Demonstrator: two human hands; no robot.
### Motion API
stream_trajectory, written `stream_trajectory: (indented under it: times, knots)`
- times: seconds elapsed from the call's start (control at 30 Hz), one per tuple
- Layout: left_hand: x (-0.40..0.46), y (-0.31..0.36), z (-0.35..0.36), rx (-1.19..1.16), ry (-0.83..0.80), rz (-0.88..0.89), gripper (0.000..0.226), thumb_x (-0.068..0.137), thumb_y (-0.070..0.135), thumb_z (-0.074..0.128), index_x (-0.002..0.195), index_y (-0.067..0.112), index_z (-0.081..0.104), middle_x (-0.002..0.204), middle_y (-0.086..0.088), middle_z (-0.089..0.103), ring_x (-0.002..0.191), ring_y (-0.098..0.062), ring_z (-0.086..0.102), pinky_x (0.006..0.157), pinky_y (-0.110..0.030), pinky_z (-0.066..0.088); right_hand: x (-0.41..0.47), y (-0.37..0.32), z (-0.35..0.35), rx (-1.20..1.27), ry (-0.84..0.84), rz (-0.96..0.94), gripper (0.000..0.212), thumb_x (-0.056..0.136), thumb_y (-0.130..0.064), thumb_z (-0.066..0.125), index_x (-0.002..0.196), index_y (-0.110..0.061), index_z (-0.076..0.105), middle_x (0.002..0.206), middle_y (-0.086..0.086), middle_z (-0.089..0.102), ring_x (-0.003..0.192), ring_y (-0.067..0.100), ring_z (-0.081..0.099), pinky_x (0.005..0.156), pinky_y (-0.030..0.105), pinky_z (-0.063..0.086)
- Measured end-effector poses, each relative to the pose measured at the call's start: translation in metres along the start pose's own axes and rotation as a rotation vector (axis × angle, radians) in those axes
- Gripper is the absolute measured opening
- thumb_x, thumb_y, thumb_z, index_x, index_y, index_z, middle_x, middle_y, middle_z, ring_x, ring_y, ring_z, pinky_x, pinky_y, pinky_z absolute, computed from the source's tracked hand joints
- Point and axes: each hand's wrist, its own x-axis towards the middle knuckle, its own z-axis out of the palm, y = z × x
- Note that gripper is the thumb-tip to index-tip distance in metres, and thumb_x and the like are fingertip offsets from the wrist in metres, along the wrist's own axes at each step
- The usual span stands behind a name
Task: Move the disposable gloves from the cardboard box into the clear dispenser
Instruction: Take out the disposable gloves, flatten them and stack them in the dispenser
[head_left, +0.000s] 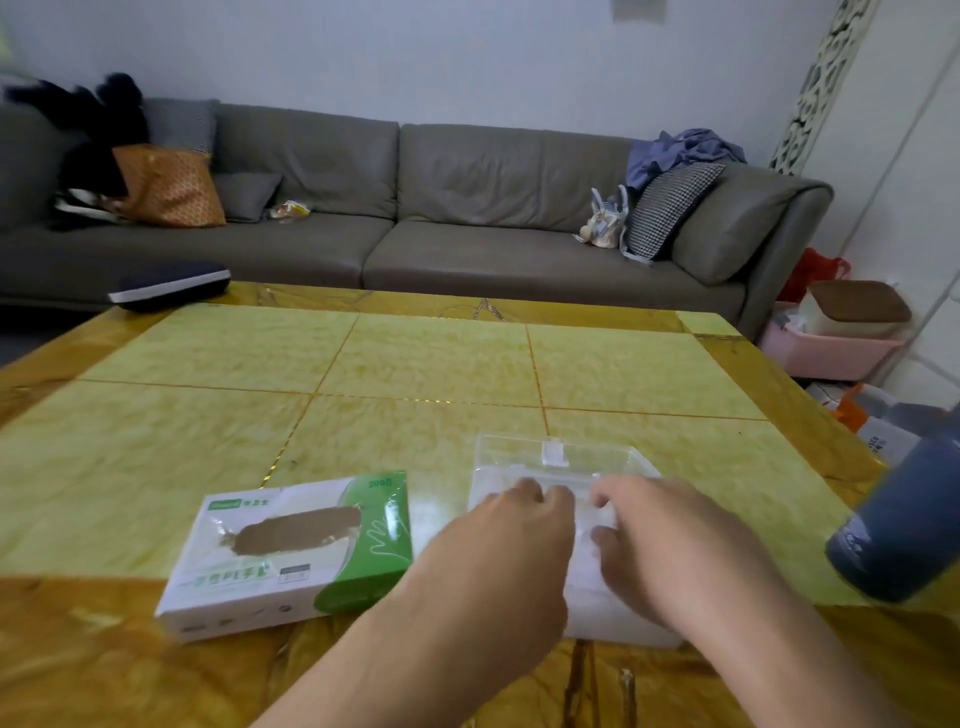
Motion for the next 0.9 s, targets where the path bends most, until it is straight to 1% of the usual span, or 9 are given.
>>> stream_trajectory:
  times: [0.13,0.23,0.3,0.37,0.5,0.63,0.77,0.83,0.9]
  knots:
    - [-0.027,-0.038,-0.021,0.047,0.309,-0.153,0.020,0.094,0.011,0.045,0.107,0.026,0.047,0.105,0.008,0.052,0.081,-0.016,0.048,0.057,-0.029,0.031,-0.001,-0.017,0.000,0.063,0.205,0.031,0.023,0.097,-0.016,0.045,0.107,-0.029,0.061,0.091,-0.011,0.062,0.080,0.016,0.062,0.071,0.035,0.057]
    - [-0.036,-0.090,-0.018,0.091,0.220,-0.391,0.014,0.101,0.025,0.040,0.090,0.025,0.046,0.094,0.005,0.053,0.082,-0.016,0.053,0.065,-0.031,0.040,-0.003,-0.030,0.009,0.147,0.351,-0.057,0.022,0.096,-0.015,0.053,0.106,-0.033,0.061,0.091,-0.019,0.060,0.078,0.011,0.055,0.061,0.029,0.045]
    - [-0.039,-0.124,-0.007,0.114,-0.052,-0.428,0.024,0.106,0.037,0.038,0.119,0.031,0.057,0.118,0.004,0.063,0.108,-0.020,0.060,0.084,-0.036,0.048,-0.005,-0.043,0.017,0.196,0.383,-0.176,0.026,0.088,-0.006,0.059,0.097,-0.031,0.061,0.089,-0.017,0.064,0.078,0.009,0.056,0.061,0.028,0.046]
    - [-0.042,-0.143,0.003,0.077,-0.224,-0.425,0.053,0.104,0.061,0.035,0.150,0.036,0.042,0.149,0.005,0.054,0.135,-0.021,0.050,0.110,-0.039,0.041,-0.007,-0.055,0.030,0.218,0.396,-0.300,0.032,0.080,0.000,0.062,0.094,-0.029,0.063,0.086,-0.016,0.064,0.079,0.010,0.061,0.063,0.028,0.052]
    - [-0.040,-0.155,0.014,0.032,-0.243,-0.403,0.076,0.099,0.073,0.030,0.155,0.021,0.039,0.161,-0.001,0.040,0.149,-0.022,0.034,0.124,-0.043,0.024,-0.004,-0.071,0.050,0.215,0.337,-0.429,0.034,0.079,-0.001,0.066,0.097,-0.030,0.062,0.087,-0.019,0.061,0.083,0.008,0.059,0.069,0.021,0.047]
    - [-0.037,-0.156,0.013,0.013,-0.190,-0.387,0.065,0.099,0.073,0.035,0.132,0.022,0.059,0.146,-0.002,0.054,0.134,-0.025,0.047,0.115,-0.041,0.032,0.000,-0.075,0.053,0.235,0.343,-0.450,0.035,0.078,0.002,0.069,0.093,-0.029,0.062,0.083,-0.020,0.059,0.079,0.007,0.058,0.067,0.018,0.044]
    - [-0.040,-0.154,0.010,-0.079,-0.117,-0.375,0.060,0.096,0.071,0.046,0.149,0.042,0.045,0.142,0.007,0.058,0.126,-0.019,0.055,0.103,-0.034,0.044,-0.001,-0.075,0.054,0.248,0.363,-0.456,0.035,0.078,0.001,0.071,0.092,-0.030,0.062,0.081,-0.021,0.058,0.078,0.006,0.056,0.065,0.015,0.042]
    - [-0.040,-0.155,0.010,-0.158,-0.045,-0.363,0.032,0.097,0.066,0.050,0.116,0.048,0.067,0.115,0.004,0.068,0.100,-0.015,0.065,0.083,-0.033,0.053,-0.002,-0.074,0.054,0.245,0.378,-0.453,0.035,0.078,0.001,0.072,0.091,-0.030,0.061,0.081,-0.020,0.057,0.079,0.007,0.057,0.065,0.017,0.045]
    - [-0.039,-0.155,0.006,-0.236,0.097,-0.368,0.045,0.098,0.059,0.052,0.071,0.028,0.068,0.089,-0.003,0.073,0.067,-0.015,0.066,0.064,-0.035,0.057,-0.002,-0.072,0.053,0.243,0.421,-0.469,0.035,0.077,0.002,0.073,0.092,-0.028,0.063,0.083,-0.018,0.059,0.082,0.010,0.059,0.068,0.023,0.050]
